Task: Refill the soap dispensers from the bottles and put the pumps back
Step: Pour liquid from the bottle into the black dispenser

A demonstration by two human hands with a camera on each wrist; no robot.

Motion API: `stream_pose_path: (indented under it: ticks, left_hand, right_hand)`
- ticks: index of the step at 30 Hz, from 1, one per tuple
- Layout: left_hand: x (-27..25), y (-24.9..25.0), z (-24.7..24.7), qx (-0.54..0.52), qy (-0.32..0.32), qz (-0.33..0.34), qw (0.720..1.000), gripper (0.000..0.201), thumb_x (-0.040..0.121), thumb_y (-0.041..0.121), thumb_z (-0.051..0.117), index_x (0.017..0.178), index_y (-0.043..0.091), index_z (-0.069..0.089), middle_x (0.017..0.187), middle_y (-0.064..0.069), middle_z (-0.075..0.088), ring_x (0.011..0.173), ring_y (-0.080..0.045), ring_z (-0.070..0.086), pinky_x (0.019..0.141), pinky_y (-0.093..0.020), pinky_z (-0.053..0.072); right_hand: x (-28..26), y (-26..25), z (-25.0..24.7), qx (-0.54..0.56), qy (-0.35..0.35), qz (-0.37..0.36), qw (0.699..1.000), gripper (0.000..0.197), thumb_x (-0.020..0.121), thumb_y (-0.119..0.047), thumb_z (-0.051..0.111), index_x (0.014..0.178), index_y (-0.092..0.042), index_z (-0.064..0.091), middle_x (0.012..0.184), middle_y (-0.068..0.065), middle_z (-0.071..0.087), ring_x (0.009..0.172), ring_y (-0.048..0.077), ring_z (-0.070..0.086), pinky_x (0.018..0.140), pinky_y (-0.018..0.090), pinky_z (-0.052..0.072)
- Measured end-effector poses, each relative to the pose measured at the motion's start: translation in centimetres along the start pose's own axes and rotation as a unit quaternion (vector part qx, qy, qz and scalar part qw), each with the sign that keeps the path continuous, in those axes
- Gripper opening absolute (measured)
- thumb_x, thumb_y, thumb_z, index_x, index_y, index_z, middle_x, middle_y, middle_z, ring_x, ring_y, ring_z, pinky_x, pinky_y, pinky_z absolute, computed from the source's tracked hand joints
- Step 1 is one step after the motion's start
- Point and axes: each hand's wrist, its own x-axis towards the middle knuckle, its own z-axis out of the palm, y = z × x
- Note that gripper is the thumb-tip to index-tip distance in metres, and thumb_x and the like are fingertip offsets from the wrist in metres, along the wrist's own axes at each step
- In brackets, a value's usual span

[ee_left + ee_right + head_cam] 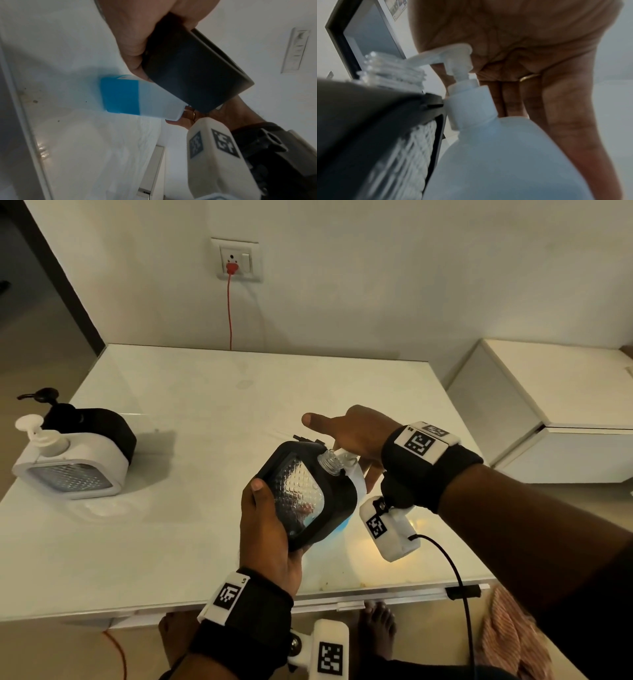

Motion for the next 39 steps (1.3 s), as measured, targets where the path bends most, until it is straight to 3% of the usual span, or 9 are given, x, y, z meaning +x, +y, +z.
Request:
stream_pose_path:
  ticks: [8,13,18,22,26,29,32,35,39]
  left_hand:
    - [0.3,-0.1,-0.3,-0.001,-0.008,-0.01,1.0,0.038,0.107,0.056,0.044,0.137,0.04,0.062,0.139,-0.004,0.066,0.123,-0.038,0.066,0.08,-0.05,0.065]
    - [0.2,0.0,-0.1,-0.002,-0.009,-0.013,1.0,0.037,0.108,0.056,0.043,0.135,0.041,0.062,0.138,-0.003,0.066,0.123,-0.037,0.066,0.081,-0.051,0.065]
    - [0.4,-0.1,-0.4,0.003,-0.003,-0.014,1.0,0.039,0.106,0.059,0.044,0.136,0.041,0.061,0.14,-0.005,0.065,0.123,-0.038,0.065,0.08,-0.049,0.065]
    - [0.3,0.1,-0.2,0.004,-0.005,-0.005,1.0,0.039,0.106,0.058,0.043,0.136,0.04,0.061,0.138,-0.004,0.065,0.121,-0.036,0.067,0.083,-0.049,0.064]
    - [0.2,0.0,-0.2,0.0,-0.002,-0.01,1.0,0.039,0.106,0.058,0.043,0.136,0.04,0.061,0.139,-0.005,0.065,0.123,-0.037,0.066,0.076,-0.046,0.066]
    - [0.1,0.0,-0.1,0.0,0.0,-0.006,1.0,0.038,0.106,0.057,0.044,0.135,0.04,0.062,0.138,-0.005,0.065,0.123,-0.037,0.066,0.074,-0.045,0.066]
    - [0.1,0.0,-0.2,0.002,-0.003,-0.002,1.0,0.038,0.106,0.057,0.044,0.135,0.04,0.062,0.139,-0.005,0.065,0.123,-0.037,0.066,0.076,-0.047,0.066]
    - [0.2,0.1,-0.3,0.003,-0.009,-0.001,1.0,0.039,0.107,0.057,0.043,0.136,0.04,0.062,0.14,-0.005,0.065,0.123,-0.037,0.066,0.078,-0.049,0.065]
    - [0.1,0.4,-0.2,-0.006,-0.006,0.007,1.0,0.036,0.106,0.055,0.044,0.132,0.039,0.063,0.136,-0.005,0.067,0.12,-0.036,0.067,0.077,-0.047,0.066]
  right_hand:
    - [-0.4,-0.2,-0.5,0.027,-0.038,0.013,0.999,0.09,0.085,-0.083,0.04,0.12,-0.003,0.065,0.122,0.013,0.066,0.104,0.033,0.064,0.102,0.049,0.05]
    - [0.6,0.1,-0.1,-0.031,0.008,-0.011,0.999,0.072,0.089,-0.074,0.049,0.072,-0.005,0.061,0.077,0.008,0.065,0.077,0.026,0.062,0.083,0.035,0.05]
    - [0.2,-0.1,-0.3,0.011,-0.027,0.005,1.0,0.088,0.085,-0.083,0.043,0.103,-0.001,0.069,0.107,0.014,0.071,0.093,0.03,0.067,0.097,0.047,0.054]
    - [-0.5,-0.5,-0.9,0.056,-0.059,0.024,0.996,0.094,0.081,-0.087,0.039,0.115,-0.003,0.065,0.114,0.013,0.068,0.095,0.032,0.065,0.093,0.047,0.054]
    - [-0.2,-0.1,-0.2,-0.007,0.002,-0.01,1.0,0.088,0.085,-0.084,0.039,0.091,-0.002,0.071,0.092,0.013,0.072,0.082,0.029,0.068,0.091,0.044,0.056]
    - [0.1,0.1,0.2,-0.051,0.047,-0.02,0.997,0.079,0.088,-0.082,0.037,0.065,-0.009,0.057,0.07,0.005,0.063,0.075,0.025,0.063,0.084,0.038,0.053]
    - [0.0,0.0,-0.2,-0.037,0.013,-0.012,0.999,0.086,0.084,-0.087,0.034,0.071,-0.007,0.062,0.077,0.008,0.067,0.076,0.026,0.065,0.091,0.042,0.054]
    - [-0.2,-0.3,-0.7,0.003,-0.028,-0.007,1.0,0.101,0.083,-0.088,0.031,0.096,0.004,0.07,0.097,0.016,0.073,0.083,0.029,0.069,0.095,0.047,0.054]
    - [0.2,-0.2,-0.4,-0.03,-0.006,-0.014,0.999,0.084,0.086,-0.085,0.036,0.074,-0.005,0.059,0.077,0.011,0.067,0.079,0.03,0.07,0.089,0.044,0.057]
